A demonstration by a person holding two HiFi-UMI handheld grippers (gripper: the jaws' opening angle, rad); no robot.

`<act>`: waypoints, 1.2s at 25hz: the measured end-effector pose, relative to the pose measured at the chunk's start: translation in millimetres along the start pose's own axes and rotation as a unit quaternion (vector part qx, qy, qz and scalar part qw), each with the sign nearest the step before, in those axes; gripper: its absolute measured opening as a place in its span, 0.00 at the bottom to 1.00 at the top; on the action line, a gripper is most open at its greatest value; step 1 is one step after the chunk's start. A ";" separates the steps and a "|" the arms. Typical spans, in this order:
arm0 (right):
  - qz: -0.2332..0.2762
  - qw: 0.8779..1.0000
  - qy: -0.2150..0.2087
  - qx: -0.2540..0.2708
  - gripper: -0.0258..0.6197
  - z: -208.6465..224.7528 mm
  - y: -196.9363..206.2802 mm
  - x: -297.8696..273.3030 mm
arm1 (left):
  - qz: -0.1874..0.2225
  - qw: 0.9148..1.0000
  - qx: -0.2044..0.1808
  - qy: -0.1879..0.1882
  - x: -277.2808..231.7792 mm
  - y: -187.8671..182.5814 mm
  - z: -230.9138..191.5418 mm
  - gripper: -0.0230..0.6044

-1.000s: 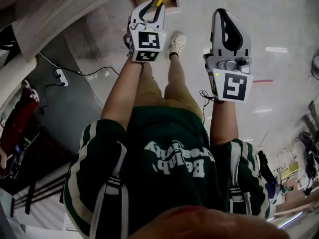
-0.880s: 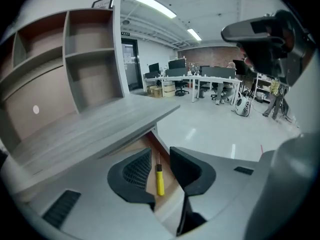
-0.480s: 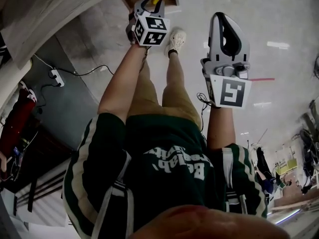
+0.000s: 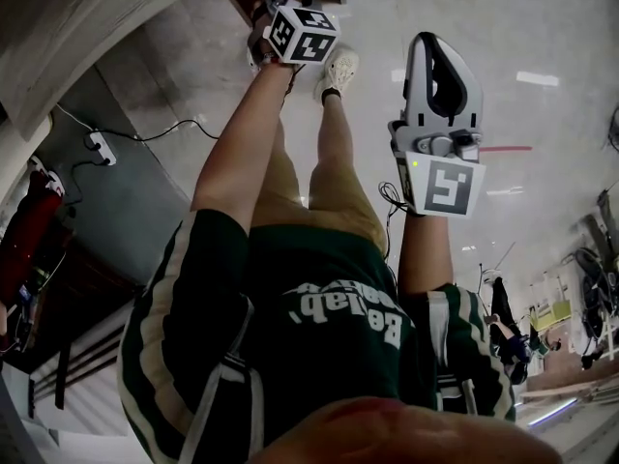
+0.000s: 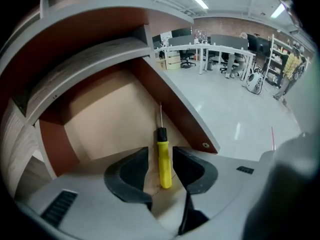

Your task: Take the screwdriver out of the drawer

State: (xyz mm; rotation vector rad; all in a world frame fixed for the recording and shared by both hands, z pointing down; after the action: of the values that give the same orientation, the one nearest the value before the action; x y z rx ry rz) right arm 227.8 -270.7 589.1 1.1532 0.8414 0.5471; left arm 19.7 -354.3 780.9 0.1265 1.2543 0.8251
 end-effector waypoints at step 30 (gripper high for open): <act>-0.004 1.000 -0.013 0.004 0.09 -3.5 -8.3 -16.1 | -0.028 0.999 -0.010 -0.037 -15.9 -3.9 10.3 0.16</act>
State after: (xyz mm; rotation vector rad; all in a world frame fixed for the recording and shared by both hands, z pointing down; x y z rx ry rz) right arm 215.2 -283.6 585.4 1.1609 0.8257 0.5204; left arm 29.4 -363.2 795.0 0.1036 1.1756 0.7773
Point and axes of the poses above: the fingertips, and each gripper's own axes: x backward along the fingers, z to its right, y out of its underside, the point moved 10 cm from there along x, backward along the fingers, and after that the axes turned 12 degrees about -y, right-handed, at the moved point
